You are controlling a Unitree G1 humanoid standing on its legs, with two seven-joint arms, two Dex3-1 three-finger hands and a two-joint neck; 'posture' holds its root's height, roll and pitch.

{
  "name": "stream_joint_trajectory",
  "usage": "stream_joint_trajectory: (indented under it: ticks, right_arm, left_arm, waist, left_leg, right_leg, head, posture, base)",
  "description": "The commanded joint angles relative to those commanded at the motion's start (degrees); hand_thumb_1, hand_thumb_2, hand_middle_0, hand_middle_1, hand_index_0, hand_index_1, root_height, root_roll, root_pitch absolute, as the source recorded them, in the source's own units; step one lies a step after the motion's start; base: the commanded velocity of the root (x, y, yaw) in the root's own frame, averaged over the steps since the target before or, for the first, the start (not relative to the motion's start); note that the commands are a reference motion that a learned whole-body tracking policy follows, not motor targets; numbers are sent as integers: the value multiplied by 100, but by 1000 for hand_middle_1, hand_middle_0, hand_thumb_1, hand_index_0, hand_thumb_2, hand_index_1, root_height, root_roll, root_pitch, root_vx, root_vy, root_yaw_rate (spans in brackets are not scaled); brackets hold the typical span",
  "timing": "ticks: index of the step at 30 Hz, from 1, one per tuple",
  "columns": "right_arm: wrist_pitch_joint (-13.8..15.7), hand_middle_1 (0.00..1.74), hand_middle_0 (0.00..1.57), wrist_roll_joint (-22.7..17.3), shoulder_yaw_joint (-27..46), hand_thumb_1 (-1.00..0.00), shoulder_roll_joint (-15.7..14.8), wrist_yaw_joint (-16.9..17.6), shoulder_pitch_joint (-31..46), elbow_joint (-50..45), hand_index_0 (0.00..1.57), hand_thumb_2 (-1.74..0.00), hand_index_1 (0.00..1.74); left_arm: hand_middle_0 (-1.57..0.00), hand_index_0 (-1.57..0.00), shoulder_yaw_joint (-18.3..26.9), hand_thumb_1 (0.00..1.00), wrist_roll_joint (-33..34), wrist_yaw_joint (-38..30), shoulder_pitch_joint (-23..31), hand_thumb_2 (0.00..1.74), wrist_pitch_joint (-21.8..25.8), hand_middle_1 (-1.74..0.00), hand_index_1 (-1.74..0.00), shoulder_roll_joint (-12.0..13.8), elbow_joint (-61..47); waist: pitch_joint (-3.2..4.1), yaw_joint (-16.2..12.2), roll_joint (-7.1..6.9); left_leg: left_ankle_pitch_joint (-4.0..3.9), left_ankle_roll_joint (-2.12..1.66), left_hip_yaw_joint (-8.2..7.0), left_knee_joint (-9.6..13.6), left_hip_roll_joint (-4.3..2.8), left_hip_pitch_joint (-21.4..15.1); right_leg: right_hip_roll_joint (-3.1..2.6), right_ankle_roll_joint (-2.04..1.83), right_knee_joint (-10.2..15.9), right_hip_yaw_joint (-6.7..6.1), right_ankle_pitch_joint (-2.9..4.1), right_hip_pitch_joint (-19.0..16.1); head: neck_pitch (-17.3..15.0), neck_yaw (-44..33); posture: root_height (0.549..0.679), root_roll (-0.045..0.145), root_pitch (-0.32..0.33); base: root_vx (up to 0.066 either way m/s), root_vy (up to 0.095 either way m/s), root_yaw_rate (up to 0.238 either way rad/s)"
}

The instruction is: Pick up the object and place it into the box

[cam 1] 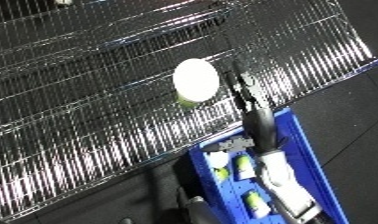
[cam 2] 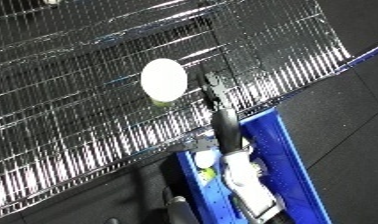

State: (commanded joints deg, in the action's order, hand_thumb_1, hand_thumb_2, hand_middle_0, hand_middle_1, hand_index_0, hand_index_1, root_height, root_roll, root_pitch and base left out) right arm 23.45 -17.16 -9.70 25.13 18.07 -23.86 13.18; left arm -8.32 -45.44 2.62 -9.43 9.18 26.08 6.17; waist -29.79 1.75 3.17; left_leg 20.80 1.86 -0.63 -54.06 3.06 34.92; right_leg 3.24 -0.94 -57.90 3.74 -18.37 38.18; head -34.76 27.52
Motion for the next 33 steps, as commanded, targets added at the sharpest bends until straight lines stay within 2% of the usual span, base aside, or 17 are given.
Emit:
stream_joint_trajectory:
  ticks: [11, 20, 27, 33]
  right_arm:
    - [-74, 0, 0, -336, -194, 0, 127, -38, -829, 530, 0, 0, 0]
    - [-76, 0, 0, -615, -310, 0, 290, -67, -1472, 928, 0, 0, 0]
    - [-52, 609, 549, -771, -324, -350, 318, -179, -1787, 1112, 549, -609, 609]
    - [-144, 1131, 1020, -803, -316, -650, 348, -208, -1828, 1206, 1020, -1131, 1131]
  left_arm:
    - [-1570, -1570, -212, 1000, -93, -222, -180, 1740, 10, -1740, -1740, 82, -18]
    - [-1570, -1570, -351, 1000, -210, -272, -325, 1740, 26, -1740, -1740, 143, 6]
    - [-1570, -1570, -389, 1000, -226, -232, -392, 1740, 74, -1740, -1740, 107, 47]
    - [-1570, -1570, -382, 1000, -211, -181, -417, 1740, 84, -1740, -1740, 81, 40]
  waist:
    - [0, 96, 78]
    - [0, 182, 140]
    - [0, 218, 160]
    - [0, 218, 154]
  left_leg:
    - [89, 24, 19, -294, 43, 331]
    - [127, 53, 35, -441, 71, 553]
    - [114, 54, 45, -371, 82, 540]
    - [93, 55, 47, -324, 72, 502]
  right_leg:
    - [25, 30, -265, 59, -72, 321]
    - [42, 47, -409, 97, -107, 550]
    - [24, 61, -362, 96, -109, 533]
    - [21, 69, -329, 88, -89, 502]
  head:
    - [353, 117]
    - [566, 271]
    - [652, 409]
    - [639, 512]
  posture:
    - [594, 61, 52]
    - [588, 60, 70]
    - [590, 60, 76]
    - [591, 60, 74]
  base:
    - [8, 7, 37]
    - [-19, 4, 39]
    - [-20, 6, 25]
    - [-19, 1, 13]
